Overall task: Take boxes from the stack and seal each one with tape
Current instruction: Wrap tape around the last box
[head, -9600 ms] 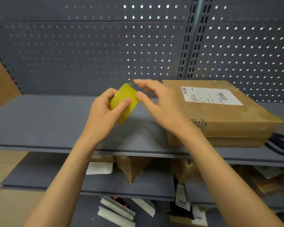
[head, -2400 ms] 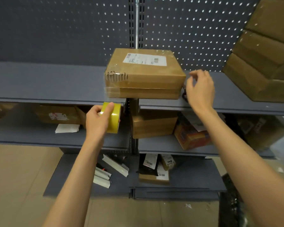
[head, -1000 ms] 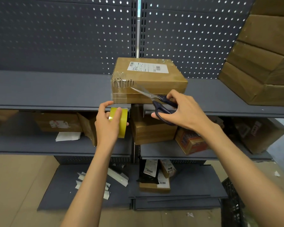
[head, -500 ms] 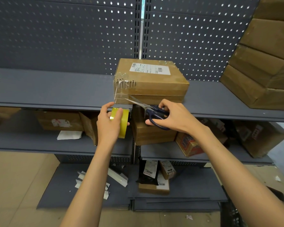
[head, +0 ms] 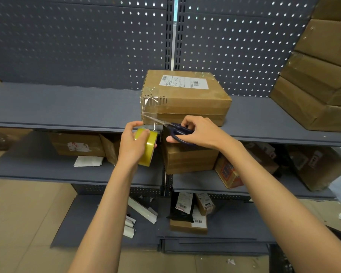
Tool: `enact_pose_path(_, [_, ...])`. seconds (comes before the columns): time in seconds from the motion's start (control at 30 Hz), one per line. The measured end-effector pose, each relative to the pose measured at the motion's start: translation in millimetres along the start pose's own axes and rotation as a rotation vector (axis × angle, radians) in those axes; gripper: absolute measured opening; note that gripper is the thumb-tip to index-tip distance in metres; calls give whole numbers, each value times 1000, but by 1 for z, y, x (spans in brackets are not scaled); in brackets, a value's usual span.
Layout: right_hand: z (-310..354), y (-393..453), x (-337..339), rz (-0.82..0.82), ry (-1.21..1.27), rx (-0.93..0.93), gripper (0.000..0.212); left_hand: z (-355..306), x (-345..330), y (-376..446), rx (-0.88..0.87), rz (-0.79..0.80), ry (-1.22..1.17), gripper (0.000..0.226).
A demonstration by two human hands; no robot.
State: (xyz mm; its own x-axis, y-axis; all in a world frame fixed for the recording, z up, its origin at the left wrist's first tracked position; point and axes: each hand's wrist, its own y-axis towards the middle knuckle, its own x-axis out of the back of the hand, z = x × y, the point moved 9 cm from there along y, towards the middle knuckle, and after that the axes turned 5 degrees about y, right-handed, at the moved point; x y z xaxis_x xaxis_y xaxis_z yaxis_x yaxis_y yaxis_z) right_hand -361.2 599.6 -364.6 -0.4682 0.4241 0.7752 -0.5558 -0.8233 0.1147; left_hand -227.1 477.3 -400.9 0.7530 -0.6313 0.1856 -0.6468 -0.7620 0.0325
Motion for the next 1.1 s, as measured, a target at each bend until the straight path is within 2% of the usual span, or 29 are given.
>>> enact_pose_path(0.33, [3,5,1,-6,12,37,49,2,-1,2,6,20,-16,32])
enact_pose_path(0.7, [4,6,3,-50,-143,64,45,8,3,1,12,-47,-26,27])
enact_pose_path(1.1, [7,-1,-12,-41,-130,72,45,29,12,-10,61,-116,-107,23])
